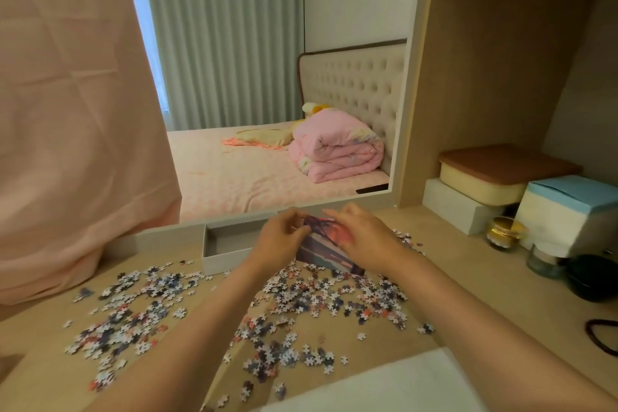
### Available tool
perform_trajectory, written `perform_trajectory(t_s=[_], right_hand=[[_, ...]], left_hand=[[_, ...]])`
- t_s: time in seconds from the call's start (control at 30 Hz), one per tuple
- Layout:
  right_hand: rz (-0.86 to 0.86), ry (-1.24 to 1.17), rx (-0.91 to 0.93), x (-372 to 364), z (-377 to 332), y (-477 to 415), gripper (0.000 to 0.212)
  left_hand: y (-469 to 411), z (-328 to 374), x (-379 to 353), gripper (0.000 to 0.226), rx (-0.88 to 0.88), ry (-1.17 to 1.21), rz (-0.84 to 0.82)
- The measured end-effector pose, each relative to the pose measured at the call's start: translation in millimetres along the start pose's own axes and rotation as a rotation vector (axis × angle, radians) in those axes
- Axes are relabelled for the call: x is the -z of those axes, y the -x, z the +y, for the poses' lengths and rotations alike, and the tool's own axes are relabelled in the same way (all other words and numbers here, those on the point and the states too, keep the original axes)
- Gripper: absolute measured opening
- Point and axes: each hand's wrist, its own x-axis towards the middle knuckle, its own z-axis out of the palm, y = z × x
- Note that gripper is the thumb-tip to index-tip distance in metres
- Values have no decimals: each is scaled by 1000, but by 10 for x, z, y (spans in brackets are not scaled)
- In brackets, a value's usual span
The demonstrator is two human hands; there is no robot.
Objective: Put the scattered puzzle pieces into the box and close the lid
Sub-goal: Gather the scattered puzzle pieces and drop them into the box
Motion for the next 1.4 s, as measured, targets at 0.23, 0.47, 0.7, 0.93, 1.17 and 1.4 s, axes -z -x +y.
perform_trajectory(t_s=[0.23, 0.47, 0.7, 0.93, 1.17, 1.4], right_hand=[[184, -530, -376, -245, -211, -391, 47], [154, -666, -427, -722, -594, -932, 30], [49, -320, -459, -1154, -703, -1366, 17], [-351, 463, -186, -1312, -750, -1368, 39], [-522, 416, -130, -1289, -772, -1218, 70], [-169, 328, -59, -930, -723, -1059, 38]], left_hand=[[-71, -280, 643, 18, 117, 210, 269], [-108, -803, 1095, 69, 88, -280, 282], [-155, -1075, 1097, 40, -63, -733, -110], [-195, -1319, 954, 46, 61, -827, -343], [-196, -1303, 938, 49, 80, -804, -322], [33, -1062, 1070, 35, -93, -659, -44]])
